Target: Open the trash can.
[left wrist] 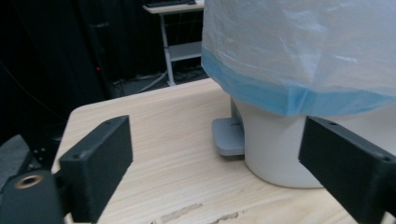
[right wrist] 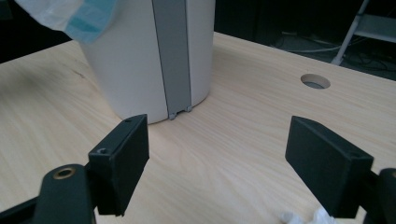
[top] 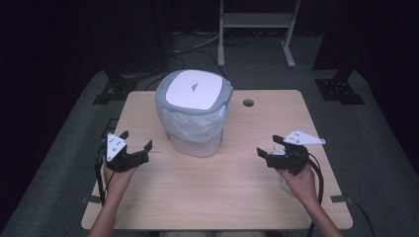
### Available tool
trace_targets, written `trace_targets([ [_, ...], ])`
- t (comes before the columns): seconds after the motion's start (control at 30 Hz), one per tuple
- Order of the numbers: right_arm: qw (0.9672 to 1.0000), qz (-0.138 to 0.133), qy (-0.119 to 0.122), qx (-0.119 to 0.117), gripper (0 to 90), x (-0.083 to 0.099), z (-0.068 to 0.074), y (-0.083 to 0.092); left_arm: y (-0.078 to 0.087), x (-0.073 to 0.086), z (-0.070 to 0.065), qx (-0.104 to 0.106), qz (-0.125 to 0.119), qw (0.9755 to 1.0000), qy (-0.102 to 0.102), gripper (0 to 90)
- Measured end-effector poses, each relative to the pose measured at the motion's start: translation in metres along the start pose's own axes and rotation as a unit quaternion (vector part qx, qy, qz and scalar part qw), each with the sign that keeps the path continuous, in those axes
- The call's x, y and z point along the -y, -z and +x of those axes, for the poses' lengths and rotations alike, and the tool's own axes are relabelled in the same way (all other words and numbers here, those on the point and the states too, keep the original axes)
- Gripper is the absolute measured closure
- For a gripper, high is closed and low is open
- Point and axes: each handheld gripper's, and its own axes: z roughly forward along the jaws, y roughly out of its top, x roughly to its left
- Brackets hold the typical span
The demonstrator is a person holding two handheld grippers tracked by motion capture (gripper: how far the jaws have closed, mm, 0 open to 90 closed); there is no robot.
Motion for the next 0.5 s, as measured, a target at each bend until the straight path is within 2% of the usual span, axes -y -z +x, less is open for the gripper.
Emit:
trace_targets([
  [0.13,1.0000,0.008,-0.001,-0.005,24.3,-0.019,0.002,-0.015,-0.013,-0.005,0.002,0.001,0.002,1.0000,0.001,13.4],
  [0.17,1.0000,0.008,-0.001,-0.005,24.3,-0.019,0.002,-0.015,-0.017,-0.007,0.003,0.002,0.006,1.0000,0.002,13.4],
  [0.2,0.9999,0.007,0.000,-0.012,32.3,-0.027,0.001,-0.021,-0.023,-0.009,0.003,0.000,0.010,1.0000,0.001,13.5],
  [0.3,0.9999,0.008,-0.001,-0.013,33.6,-0.035,0.000,-0.028,-0.034,-0.011,0.006,0.002,0.015,0.9999,0.005,15.3],
  [0.37,0.9997,0.008,0.002,-0.021,39.0,-0.041,-0.001,-0.035,-0.039,-0.013,0.009,-0.005,0.015,0.9999,0.004,15.4],
  [0.5,0.9997,0.015,0.001,-0.019,42.4,-0.049,-0.001,-0.050,-0.046,-0.012,0.014,-0.016,0.007,0.9998,0.010,20.1],
])
